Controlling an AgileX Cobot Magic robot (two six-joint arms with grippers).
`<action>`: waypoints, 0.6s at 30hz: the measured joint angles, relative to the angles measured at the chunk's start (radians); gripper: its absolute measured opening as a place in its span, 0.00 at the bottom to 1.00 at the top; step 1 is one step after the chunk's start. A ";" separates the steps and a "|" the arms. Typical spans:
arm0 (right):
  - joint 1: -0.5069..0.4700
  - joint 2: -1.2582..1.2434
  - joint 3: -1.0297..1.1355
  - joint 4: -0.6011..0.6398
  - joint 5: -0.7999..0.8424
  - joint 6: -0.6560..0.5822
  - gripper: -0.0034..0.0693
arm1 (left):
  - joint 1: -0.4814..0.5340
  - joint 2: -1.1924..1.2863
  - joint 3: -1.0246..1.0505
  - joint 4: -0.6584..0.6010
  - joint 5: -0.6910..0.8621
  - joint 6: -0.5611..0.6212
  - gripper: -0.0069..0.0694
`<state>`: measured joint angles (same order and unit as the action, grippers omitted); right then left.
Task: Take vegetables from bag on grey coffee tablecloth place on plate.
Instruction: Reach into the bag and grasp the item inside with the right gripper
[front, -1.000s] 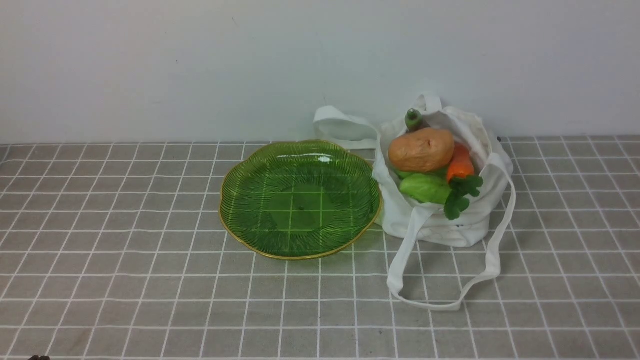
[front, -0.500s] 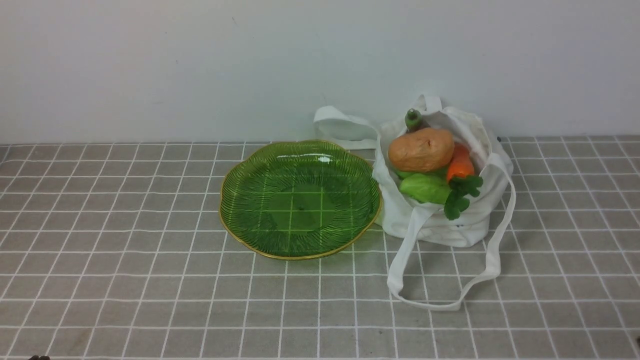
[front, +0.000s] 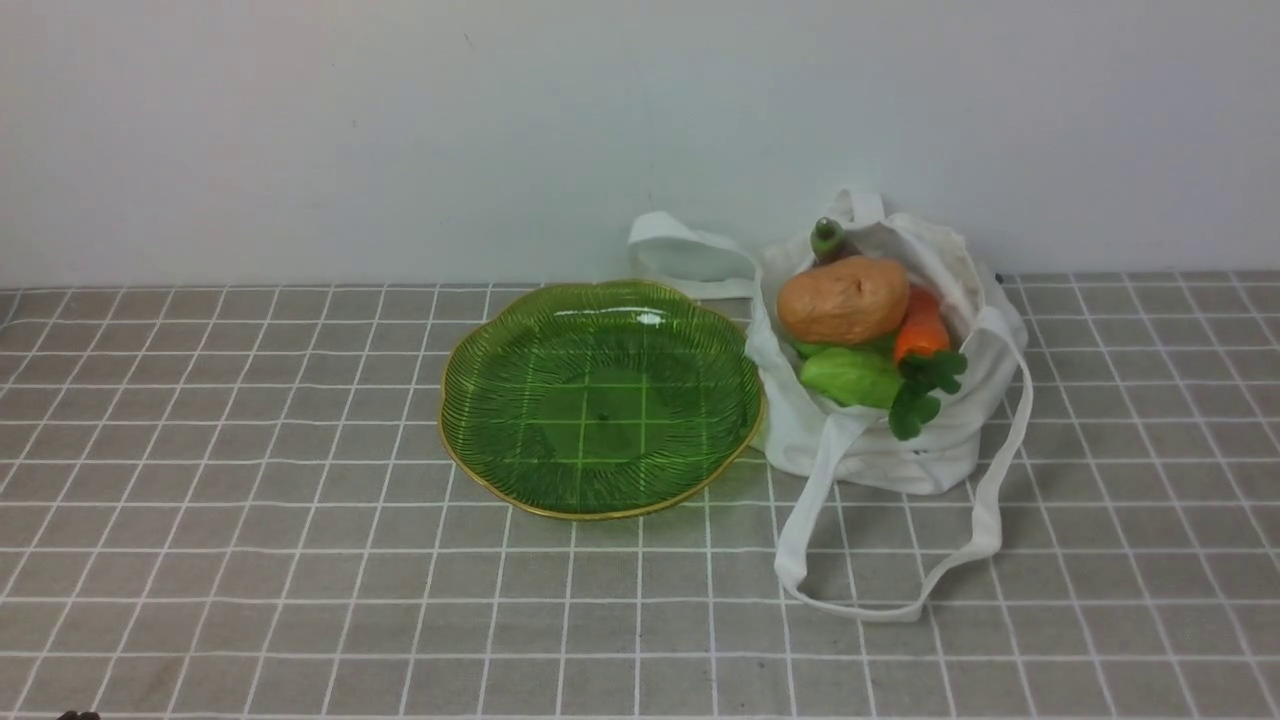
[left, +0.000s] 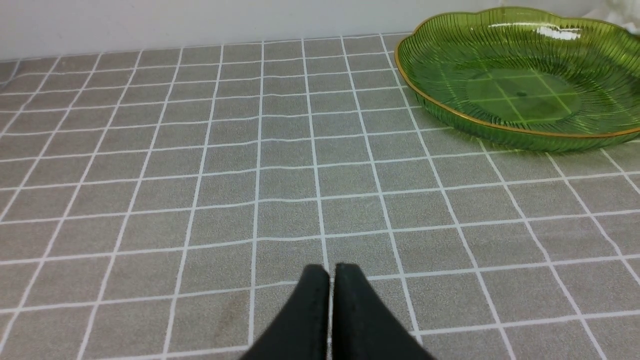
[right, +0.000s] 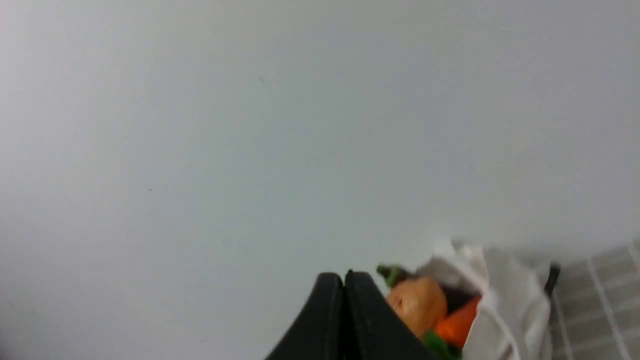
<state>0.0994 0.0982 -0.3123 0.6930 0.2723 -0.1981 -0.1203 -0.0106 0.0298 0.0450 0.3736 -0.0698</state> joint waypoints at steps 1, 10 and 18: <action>0.000 0.046 -0.035 -0.015 0.016 -0.030 0.03 | 0.000 0.000 0.000 0.000 0.000 0.000 0.08; 0.000 0.587 -0.274 -0.102 0.258 -0.101 0.03 | 0.000 0.000 0.000 0.000 0.000 0.000 0.08; 0.000 1.075 -0.513 -0.063 0.314 -0.144 0.16 | 0.000 0.000 0.000 0.000 0.000 0.000 0.08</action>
<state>0.0994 1.1735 -0.8254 0.6296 0.5863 -0.3426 -0.1203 -0.0106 0.0298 0.0450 0.3736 -0.0698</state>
